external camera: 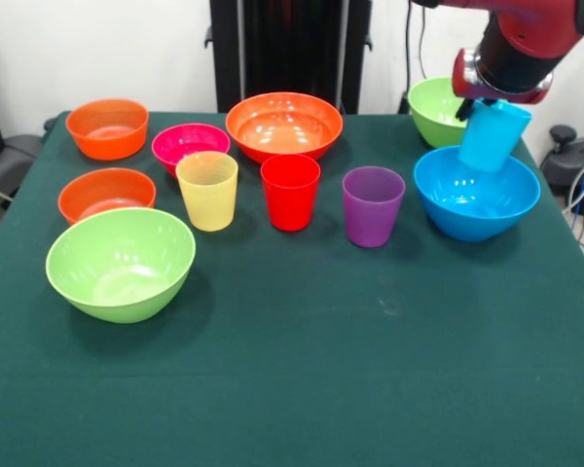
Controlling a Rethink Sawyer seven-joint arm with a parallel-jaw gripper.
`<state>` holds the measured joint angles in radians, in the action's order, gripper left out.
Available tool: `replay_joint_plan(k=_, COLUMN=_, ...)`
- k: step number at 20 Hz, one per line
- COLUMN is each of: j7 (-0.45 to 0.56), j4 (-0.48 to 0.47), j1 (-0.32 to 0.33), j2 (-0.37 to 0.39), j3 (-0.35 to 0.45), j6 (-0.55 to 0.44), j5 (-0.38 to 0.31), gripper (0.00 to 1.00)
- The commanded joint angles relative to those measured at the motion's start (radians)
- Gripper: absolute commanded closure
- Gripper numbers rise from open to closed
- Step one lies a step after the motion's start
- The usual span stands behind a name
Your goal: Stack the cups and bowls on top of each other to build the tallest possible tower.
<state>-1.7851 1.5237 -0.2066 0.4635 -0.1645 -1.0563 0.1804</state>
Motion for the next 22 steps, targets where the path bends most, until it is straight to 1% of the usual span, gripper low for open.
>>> replay_joint_plan(k=1, j7=-0.139, j4=-0.097, j1=0.002, j2=-0.032, j3=0.046, j6=0.048, j5=-0.039, gripper=1.00)
replay_joint_plan(k=4, j7=-0.130, j4=-0.085, j1=0.003, j2=-0.027, j3=0.049, j6=0.058, j5=-0.038, gripper=1.00)
replay_joint_plan(k=9, j7=-0.126, j4=-0.091, j1=0.004, j2=-0.031, j3=0.051, j6=0.069, j5=-0.038, gripper=1.00)
replay_joint_plan(k=11, j7=-0.111, j4=-0.089, j1=0.007, j2=-0.030, j3=0.056, j6=0.042, j5=-0.043, gripper=1.00)
replay_joint_plan(k=12, j7=-0.110, j4=-0.090, j1=0.007, j2=-0.030, j3=0.055, j6=0.047, j5=-0.044, gripper=1.00)
replay_joint_plan(k=13, j7=-0.110, j4=-0.092, j1=0.006, j2=-0.031, j3=0.054, j6=0.051, j5=-0.045, gripper=0.00)
replay_joint_plan(k=16, j7=-0.104, j4=-0.097, j1=0.006, j2=-0.033, j3=0.052, j6=0.029, j5=-0.053, gripper=0.00)
replay_joint_plan(k=22, j7=-0.104, j4=-0.108, j1=0.002, j2=-0.037, j3=0.044, j6=0.021, j5=-0.062, gripper=0.00)
